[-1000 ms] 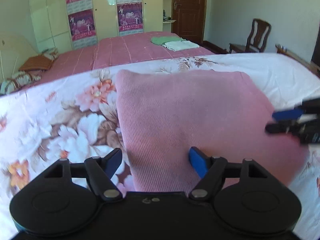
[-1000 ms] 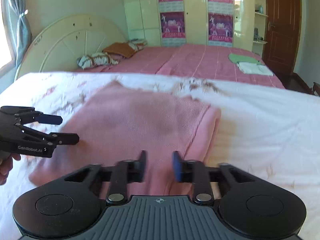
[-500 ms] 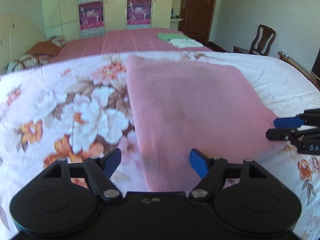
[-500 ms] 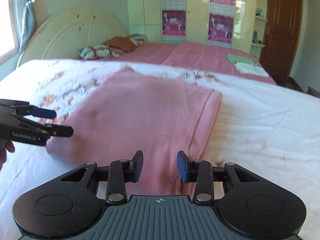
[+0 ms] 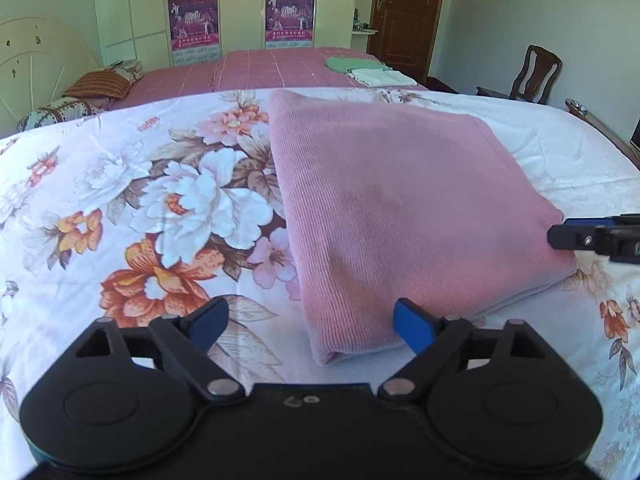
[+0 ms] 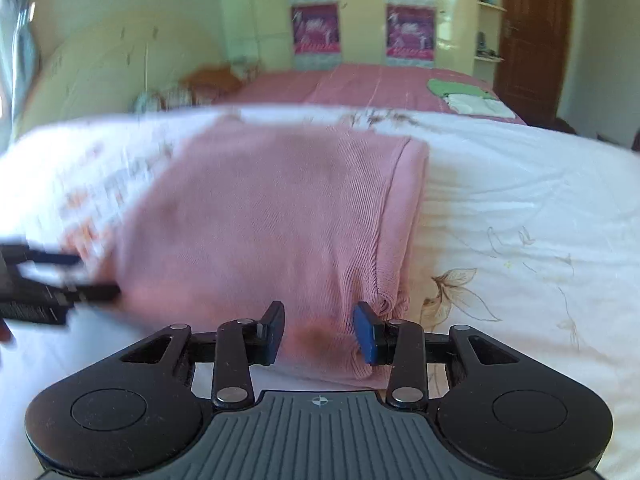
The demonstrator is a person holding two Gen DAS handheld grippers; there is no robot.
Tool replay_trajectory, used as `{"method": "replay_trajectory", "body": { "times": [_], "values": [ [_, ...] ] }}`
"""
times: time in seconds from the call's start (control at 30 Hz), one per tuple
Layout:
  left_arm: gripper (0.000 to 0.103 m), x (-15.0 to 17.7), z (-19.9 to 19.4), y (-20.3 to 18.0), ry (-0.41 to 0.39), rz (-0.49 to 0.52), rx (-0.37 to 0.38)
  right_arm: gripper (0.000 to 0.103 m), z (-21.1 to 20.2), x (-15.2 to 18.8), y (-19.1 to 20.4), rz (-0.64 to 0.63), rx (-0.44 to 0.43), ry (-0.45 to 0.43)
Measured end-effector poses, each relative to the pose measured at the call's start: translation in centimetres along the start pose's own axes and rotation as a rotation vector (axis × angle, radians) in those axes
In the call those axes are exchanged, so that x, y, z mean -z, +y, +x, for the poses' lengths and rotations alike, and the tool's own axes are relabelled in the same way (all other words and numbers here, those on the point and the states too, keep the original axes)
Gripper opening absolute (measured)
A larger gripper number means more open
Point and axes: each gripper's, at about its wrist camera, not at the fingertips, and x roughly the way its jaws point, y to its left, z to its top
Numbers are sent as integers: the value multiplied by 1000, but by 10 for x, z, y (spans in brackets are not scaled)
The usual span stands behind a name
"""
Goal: Fold small clothes
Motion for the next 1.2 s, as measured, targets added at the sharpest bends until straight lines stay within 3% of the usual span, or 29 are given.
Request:
{"method": "replay_trajectory", "body": {
  "times": [0.17,0.37,0.4,0.47,0.6,0.77,0.93,0.97,1.0,1.2],
  "values": [
    [92,-3,-6,6,-11,-15,-2,39,-15,0,-19,116,-19,-15],
    [86,-19,1,32,-46,-128,90,40,-14,-5,-45,275,-92,-10],
    [86,-24,6,37,-48,-146,105,53,-12,-7,-52,313,-106,-12],
    [86,-35,21,47,-39,-186,129,70,-8,-12,-66,376,-132,-43],
    [86,-53,54,60,-1,-253,231,70,20,-27,-91,446,-210,-22],
    [85,-71,91,61,36,-254,306,70,53,-37,-119,473,-270,28],
    [79,-85,117,43,53,-209,312,69,68,-47,-124,459,-330,50],
    [71,-89,119,37,53,-186,302,69,70,-50,-120,439,-329,57],
    [60,-92,122,31,59,-174,308,66,72,-54,-115,412,-318,64],
    [37,-101,111,12,27,-79,220,25,79,-70,-87,284,-170,110]
  ]
}}
